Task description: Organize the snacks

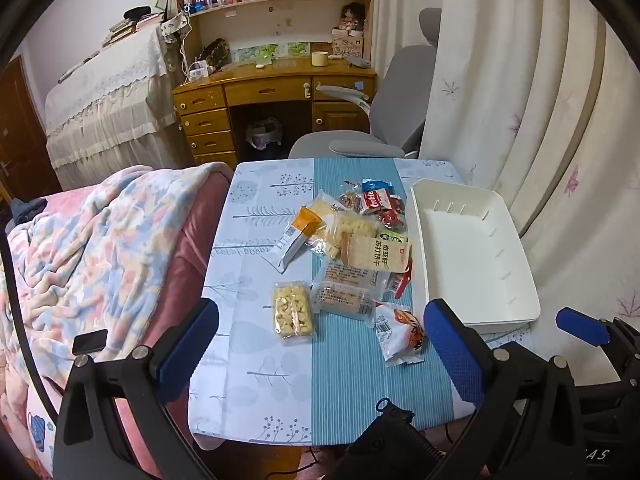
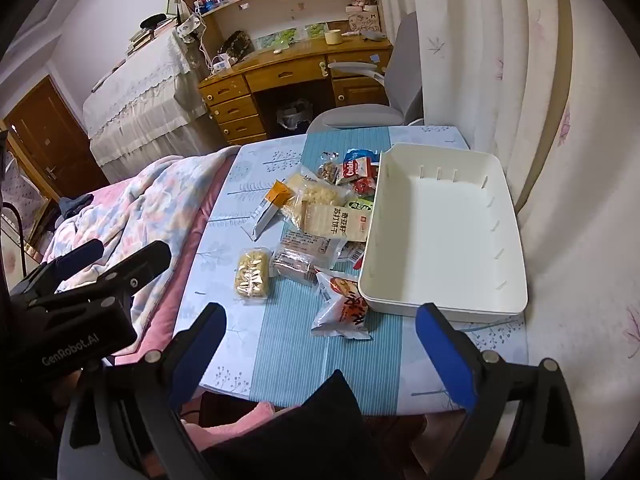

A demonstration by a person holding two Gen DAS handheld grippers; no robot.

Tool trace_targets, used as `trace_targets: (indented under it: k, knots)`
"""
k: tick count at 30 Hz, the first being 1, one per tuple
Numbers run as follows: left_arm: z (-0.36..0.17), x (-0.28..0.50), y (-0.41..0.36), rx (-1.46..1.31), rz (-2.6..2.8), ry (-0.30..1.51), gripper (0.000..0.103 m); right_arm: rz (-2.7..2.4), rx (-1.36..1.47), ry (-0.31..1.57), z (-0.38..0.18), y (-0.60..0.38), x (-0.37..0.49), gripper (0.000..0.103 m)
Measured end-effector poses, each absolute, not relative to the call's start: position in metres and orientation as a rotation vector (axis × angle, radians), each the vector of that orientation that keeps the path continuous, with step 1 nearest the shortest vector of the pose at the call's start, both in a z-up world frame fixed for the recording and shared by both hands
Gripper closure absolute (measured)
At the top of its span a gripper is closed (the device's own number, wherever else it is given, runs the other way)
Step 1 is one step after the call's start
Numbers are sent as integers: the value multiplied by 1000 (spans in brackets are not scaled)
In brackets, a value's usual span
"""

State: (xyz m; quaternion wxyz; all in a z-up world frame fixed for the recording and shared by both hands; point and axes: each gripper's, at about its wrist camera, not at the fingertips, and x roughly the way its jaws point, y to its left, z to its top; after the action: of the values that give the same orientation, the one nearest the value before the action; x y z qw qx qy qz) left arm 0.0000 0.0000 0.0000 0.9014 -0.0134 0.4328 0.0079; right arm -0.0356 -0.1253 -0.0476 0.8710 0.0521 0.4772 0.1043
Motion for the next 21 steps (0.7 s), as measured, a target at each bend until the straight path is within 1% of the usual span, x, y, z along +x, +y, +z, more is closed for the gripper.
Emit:
trace_targets:
  k: [21]
  knots:
    - [-3,-2,-1,-25,16,909,1,224,120,1005,-48,-129,-36,6]
